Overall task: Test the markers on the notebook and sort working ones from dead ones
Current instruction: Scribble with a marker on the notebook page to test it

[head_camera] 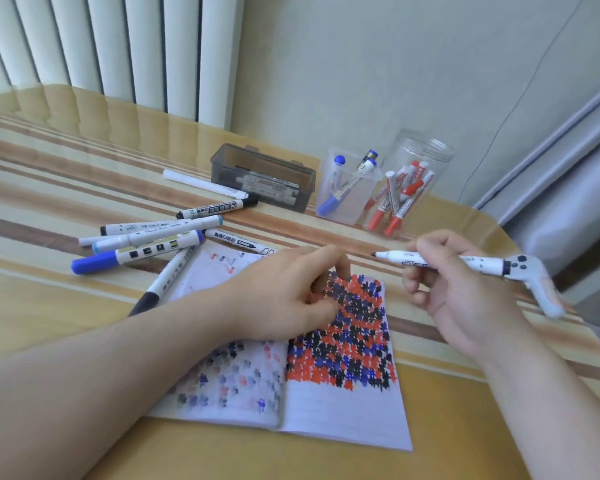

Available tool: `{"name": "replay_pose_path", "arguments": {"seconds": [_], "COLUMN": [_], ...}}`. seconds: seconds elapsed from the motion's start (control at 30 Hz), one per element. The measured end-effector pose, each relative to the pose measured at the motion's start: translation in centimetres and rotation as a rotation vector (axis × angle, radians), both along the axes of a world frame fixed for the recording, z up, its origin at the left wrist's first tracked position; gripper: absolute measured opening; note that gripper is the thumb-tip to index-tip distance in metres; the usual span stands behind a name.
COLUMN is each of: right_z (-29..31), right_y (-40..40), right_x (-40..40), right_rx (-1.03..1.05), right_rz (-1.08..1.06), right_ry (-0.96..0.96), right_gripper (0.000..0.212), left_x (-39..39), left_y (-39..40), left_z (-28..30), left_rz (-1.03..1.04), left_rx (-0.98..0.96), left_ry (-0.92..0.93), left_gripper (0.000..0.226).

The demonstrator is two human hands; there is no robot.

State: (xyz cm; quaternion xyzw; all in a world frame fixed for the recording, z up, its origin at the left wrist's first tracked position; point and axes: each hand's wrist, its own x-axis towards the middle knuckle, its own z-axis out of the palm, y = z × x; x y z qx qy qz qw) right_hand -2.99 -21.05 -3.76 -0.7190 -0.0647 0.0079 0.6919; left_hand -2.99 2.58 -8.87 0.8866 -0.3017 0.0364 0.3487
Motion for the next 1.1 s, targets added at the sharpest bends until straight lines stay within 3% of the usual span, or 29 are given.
{"name": "replay_pose_path", "arguments": {"seconds": [0.1,0.23,0.3,0.43,0.57,1.1], "right_z": [-1.0,-4.6,-5.7,-5.8,-6.2,-6.4], "right_y": [-1.6,-1.2,-0.9,-0.6,-0.8,-0.8], "right_x": [-3.4,-7.5,-8.2,-8.1,-7.7,-7.8], "right_rx": [-0.148,-0.195,-0.173,-0.328,-0.275,-0.32], "right_rz": [0.111,0.118,0.04,0.062,0.057,0.078], "right_ry": [-0.006,0.042,0.029,-0.051,-0.03,-0.094], "right_gripper": [0.028,0.013,0.009,0.011,0.022,0.017], "left_x": [-0.1,-0.2,-0.2,-0.1,-0.1,0.3], "left_y": [-0.1,-0.4,-0.5,-0.6,-0.5,-0.5], "left_z": [-0.5,-0.9,-0.9,-0.8,-0.7,-1.0], "left_rz": [-0.089,-0.138,-0.134,-0.141,-0.139,-0.138], "left_rx": [0.177,0.281,0.296,0.323,0.324,0.33], "left_ry": [-0.068,-0.113,-0.12,-0.132,-0.114,-0.131], "left_gripper": [0.032,0.034,0.036,0.044,0.045,0.046]}}
